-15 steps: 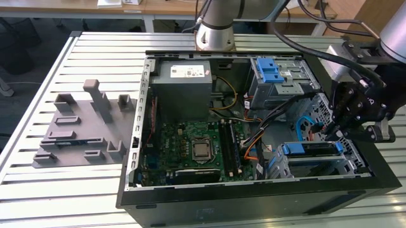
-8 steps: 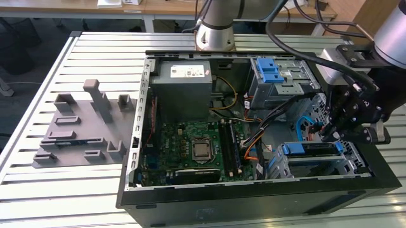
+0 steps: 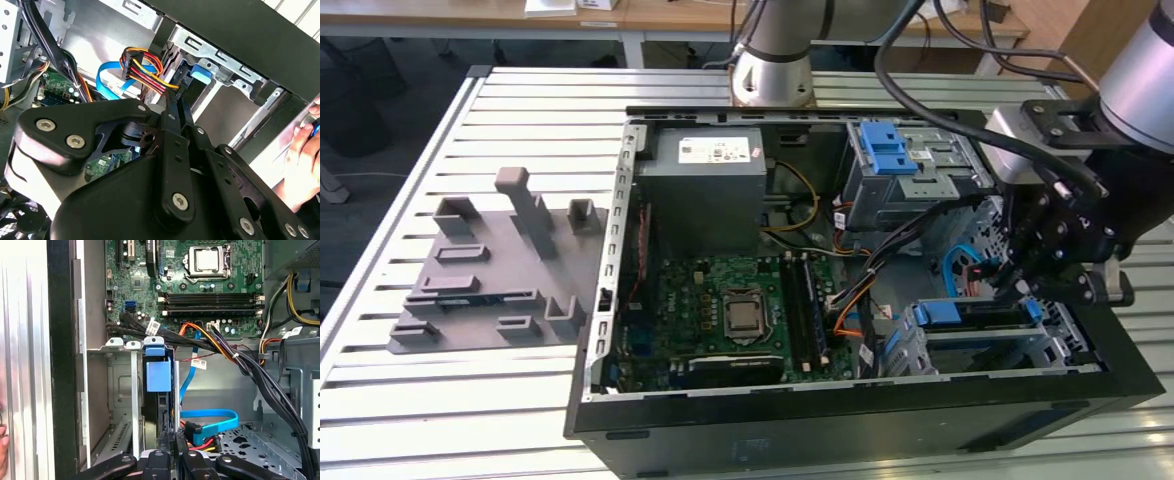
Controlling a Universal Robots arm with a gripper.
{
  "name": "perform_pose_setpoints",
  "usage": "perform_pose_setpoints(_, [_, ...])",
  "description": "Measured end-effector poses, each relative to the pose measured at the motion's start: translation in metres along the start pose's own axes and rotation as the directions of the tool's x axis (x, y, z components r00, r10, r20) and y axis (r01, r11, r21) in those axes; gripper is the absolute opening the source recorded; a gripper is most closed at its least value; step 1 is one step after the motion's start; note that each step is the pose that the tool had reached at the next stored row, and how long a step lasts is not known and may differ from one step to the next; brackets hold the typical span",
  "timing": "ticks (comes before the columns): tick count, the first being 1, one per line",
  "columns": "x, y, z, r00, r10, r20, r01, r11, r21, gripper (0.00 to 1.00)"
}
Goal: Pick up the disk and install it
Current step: 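Insert the first disk wire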
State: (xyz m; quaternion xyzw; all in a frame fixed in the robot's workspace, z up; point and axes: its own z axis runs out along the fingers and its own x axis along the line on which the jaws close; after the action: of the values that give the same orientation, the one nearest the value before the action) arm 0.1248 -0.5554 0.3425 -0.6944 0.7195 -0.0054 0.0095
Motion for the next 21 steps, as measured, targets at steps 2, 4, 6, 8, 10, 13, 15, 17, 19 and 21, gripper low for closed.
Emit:
perform_pose_setpoints(2, [0.0007,0.0001,0.0005,0.9999,0.0,0.0148,0.0,1.0,0.0,0.16])
perform_pose_setpoints(4, [0.002,0.0003,0.001,0.9997,0.001,0.025,-0.001,1.0,0.0004,0.16])
perform_pose_setpoints(6, [0.0032,0.0006,0.0014,0.9997,0.001,0.0257,-0.001,1.0,0.0009,0.16])
perform_pose_setpoints(8, [0.0039,0.001,0.0019,0.9997,0.001,0.0259,-0.001,1.0,0.0016,0.16])
perform_pose_setpoints(10, [0.0042,0.0013,0.0022,0.9997,0.0,0.0256,0.0,1.0,0.0027,0.16])
perform_pose_setpoints(13, [0.0049,0.0032,0.0025,0.9997,-0.003,0.0259,0.003,1.0,0.0086,0.16])
perform_pose_setpoints(15, [0.0054,0.0051,0.0026,0.9996,-0.006,0.0263,0.005,0.9998,0.0166,0.16])
perform_pose_setpoints(17, [0.0059,0.0066,0.0027,0.9996,-0.008,0.0265,0.007,0.9997,0.0247,0.16])
perform_pose_setpoints(19, [0.0064,0.007,0.0034,0.9996,-0.008,0.0268,0.008,0.9996,0.0265,0.16])
perform_pose_setpoints(21, [0.0067,0.007,0.004,0.9996,-0.008,0.0266,0.008,0.9996,0.0266,0.16])
